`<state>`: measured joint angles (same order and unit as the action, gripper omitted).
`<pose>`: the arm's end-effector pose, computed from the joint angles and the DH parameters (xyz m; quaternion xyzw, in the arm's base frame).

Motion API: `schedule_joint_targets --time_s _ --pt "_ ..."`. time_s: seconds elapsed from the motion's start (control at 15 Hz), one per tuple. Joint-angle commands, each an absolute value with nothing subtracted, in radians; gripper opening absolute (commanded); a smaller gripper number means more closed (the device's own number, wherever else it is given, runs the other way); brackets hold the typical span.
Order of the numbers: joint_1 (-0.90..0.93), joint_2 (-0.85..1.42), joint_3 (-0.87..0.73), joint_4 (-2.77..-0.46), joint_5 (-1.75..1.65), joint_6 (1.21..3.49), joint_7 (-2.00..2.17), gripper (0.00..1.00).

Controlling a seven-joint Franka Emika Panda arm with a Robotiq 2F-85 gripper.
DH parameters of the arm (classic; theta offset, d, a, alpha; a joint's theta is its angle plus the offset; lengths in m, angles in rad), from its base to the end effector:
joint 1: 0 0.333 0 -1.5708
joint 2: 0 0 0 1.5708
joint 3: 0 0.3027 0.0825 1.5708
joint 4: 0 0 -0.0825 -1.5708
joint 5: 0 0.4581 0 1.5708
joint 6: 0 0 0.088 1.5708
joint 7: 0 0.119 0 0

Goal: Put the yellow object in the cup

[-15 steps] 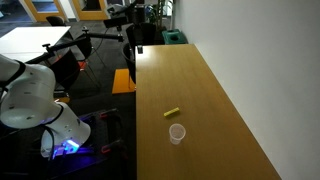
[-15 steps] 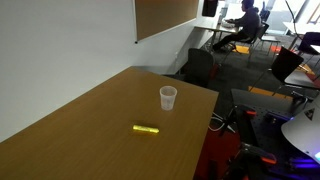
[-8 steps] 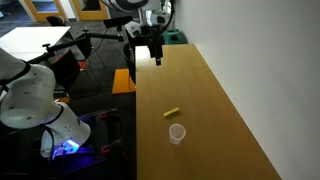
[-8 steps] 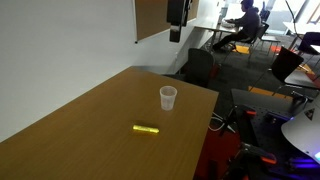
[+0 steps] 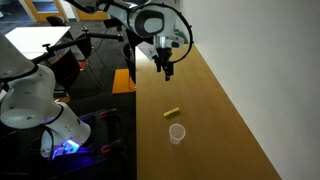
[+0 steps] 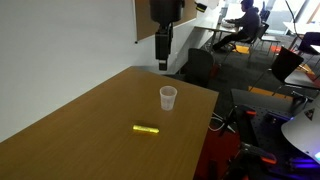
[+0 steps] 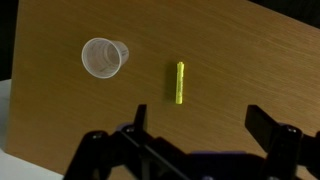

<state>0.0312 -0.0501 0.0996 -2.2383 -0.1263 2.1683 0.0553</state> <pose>0.5703 0.0687 0.3210 0.9958 0.0736 -0.0051 0.0550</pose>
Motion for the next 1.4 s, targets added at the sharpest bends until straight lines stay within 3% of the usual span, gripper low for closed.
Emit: schedule_joint_targets --time_s 0.0,0.73,1.33 --pt "0.045 0.032 0.088 -2.222 -0.119 2.200 0.059 1.00" --pt "0.061 0.077 0.087 -2.237 -0.149 2.169 0.119 1.00" --pt "0.039 0.231 0.061 -2.316 -0.123 2.526 0.016 1.00"
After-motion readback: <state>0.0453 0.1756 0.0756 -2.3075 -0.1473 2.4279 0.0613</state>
